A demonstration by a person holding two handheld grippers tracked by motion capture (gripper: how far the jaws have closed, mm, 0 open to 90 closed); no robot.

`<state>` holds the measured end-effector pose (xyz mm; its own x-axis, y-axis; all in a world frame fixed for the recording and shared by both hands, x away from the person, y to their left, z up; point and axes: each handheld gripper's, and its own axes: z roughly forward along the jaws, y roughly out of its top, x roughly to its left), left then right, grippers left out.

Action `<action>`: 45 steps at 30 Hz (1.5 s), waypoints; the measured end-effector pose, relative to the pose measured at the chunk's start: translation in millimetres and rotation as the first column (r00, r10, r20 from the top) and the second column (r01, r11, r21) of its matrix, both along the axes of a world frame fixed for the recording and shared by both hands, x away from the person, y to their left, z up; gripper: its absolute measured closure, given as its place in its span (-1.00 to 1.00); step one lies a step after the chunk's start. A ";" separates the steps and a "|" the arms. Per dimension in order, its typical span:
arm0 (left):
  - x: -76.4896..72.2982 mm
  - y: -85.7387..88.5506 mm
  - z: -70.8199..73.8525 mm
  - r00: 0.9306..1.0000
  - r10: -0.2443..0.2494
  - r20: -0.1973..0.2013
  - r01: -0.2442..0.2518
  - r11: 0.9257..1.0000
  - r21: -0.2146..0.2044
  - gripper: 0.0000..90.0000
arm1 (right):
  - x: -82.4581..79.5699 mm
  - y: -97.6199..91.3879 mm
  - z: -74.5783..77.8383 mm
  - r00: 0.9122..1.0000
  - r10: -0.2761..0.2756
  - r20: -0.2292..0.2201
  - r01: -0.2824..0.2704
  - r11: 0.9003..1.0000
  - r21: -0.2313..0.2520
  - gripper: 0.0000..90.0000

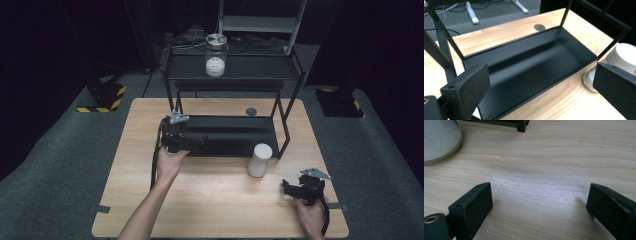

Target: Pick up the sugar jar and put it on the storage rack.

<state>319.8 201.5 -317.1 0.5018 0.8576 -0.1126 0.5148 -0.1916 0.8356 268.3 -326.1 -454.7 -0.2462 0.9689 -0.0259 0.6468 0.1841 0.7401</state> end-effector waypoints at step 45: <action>-11.6 -30.7 -126.2 0.992 0.076 -0.099 -0.063 0.989 0.132 -0.94 | 0.1 0.1 0.1 1.000 -0.001 -0.001 0.001 1.000 0.000 -0.87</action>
<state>308.1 170.9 -443.3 0.4322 0.9005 -0.0474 0.6127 -0.2547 0.7481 268.4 -326.0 -454.6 -0.2452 0.9691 -0.0252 0.6476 0.1831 0.7397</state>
